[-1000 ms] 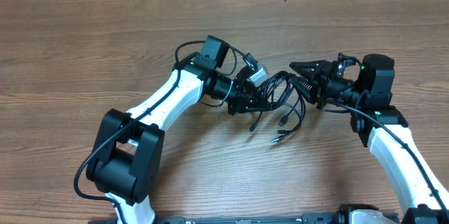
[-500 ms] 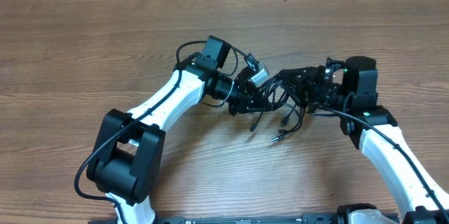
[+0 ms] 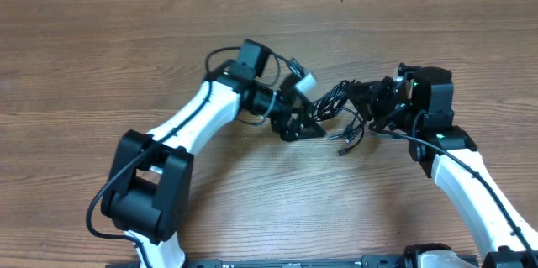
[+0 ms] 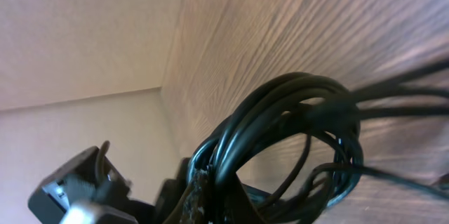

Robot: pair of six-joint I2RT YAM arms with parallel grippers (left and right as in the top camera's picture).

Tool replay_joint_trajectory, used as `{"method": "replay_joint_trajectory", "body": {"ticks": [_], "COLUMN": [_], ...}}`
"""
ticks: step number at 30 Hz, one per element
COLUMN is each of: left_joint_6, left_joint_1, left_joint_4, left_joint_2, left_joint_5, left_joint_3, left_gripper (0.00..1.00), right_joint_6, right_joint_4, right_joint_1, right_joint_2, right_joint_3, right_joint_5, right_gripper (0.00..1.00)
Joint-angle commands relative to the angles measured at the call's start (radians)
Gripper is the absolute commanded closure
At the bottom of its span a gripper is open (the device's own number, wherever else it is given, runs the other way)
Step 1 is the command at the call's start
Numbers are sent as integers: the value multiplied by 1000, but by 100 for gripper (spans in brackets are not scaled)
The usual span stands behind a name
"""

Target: Untangle cables

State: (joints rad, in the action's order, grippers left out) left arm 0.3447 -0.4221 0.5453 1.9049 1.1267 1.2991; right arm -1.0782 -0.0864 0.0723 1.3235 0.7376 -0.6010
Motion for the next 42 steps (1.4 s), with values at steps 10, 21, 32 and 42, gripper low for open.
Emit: {"method": "replay_joint_trajectory", "body": {"ticks": [10,21,32,42], "left_joint_6": [-98,-99,-99,-106], "left_joint_1": [69,24,-57,-60], "left_joint_4": [-29,-60,-115,-130], "left_joint_2": [-10,-10,-10,-10], "left_joint_5": [54,-39,-309,-366], "left_joint_3": [37,37,37,37], "left_gripper": [0,3,18,69], "right_joint_6": [145,145,145,247], "right_joint_4": [65,52,55,51], "right_joint_1": [-28,-28,-28,-31], "right_joint_2": [2,2,2,2], "right_joint_3": [13,13,13,13], "right_joint_5": [-101,-132,-202,-224], "right_gripper": [96,96,96,96]}}
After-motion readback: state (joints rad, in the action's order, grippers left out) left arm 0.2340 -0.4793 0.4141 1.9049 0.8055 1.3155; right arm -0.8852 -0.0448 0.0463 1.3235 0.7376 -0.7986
